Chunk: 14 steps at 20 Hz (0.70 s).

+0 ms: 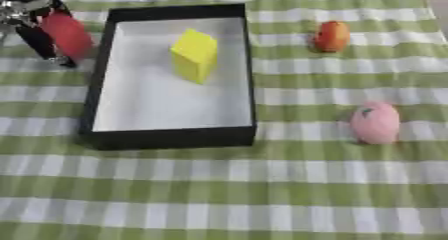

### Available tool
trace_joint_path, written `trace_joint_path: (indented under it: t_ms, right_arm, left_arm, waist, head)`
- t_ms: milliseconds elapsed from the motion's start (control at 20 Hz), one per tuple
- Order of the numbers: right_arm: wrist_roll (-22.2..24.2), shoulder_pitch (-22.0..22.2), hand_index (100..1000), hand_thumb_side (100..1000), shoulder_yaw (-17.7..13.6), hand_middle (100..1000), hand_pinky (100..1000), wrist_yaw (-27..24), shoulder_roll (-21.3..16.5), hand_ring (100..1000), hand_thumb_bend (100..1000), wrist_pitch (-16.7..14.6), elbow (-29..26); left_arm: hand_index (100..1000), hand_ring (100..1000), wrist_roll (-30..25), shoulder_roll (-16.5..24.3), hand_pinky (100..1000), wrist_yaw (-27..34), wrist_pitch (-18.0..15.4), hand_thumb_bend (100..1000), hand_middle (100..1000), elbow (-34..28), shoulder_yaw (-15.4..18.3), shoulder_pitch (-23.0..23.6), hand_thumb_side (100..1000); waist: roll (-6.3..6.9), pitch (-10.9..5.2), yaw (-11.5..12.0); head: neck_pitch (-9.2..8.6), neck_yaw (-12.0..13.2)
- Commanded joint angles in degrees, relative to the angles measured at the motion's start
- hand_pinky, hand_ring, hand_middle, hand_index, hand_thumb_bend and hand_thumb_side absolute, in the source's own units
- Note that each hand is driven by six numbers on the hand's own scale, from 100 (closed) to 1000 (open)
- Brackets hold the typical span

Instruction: Pick up objects on the table and place them in the box.

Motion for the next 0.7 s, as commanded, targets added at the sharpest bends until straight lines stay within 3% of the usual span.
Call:
trace_joint_path:
  t_ms: [50, 350, 700]
  right_arm:
    - [0.0, -0.5, 880, 856, -0.7, 724, 762, -0.2, -1.9, 680, 100, -0.3, -0.4]
    - [0.0, -0.3, 880, 857, -0.8, 719, 761, -0.1, -2.0, 679, 100, -0.2, -0.3]
    - [-0.2, 0.1, 880, 858, -0.9, 715, 761, -0.2, -2.0, 680, 100, -0.1, -0.1]
  left_arm:
    - [720, 589, 1.2, 1.0, 552, -0.1, 1.3, 622, 669, 0.2, 0.5, -0.8, 100]
    - [675, 524, 2.6, 1.1, 466, 0.9, 3.3, 657, 579, 0.0, 0.7, -0.8, 100]
    - [676, 528, 2.5, 1.5, 465, 2.5, 4.0, 660, 584, -1.0, 0.7, -1.0, 100]
  waist:
    - [-0.95, -0.23, 0.0]
    - [-1.0, -0.36, 0.1]
    - [-1.06, -0.78, 0.9]
  head:
    - [0.25, -0.1]
    - [0.68, -0.2]
    - [1.53, -0.4]
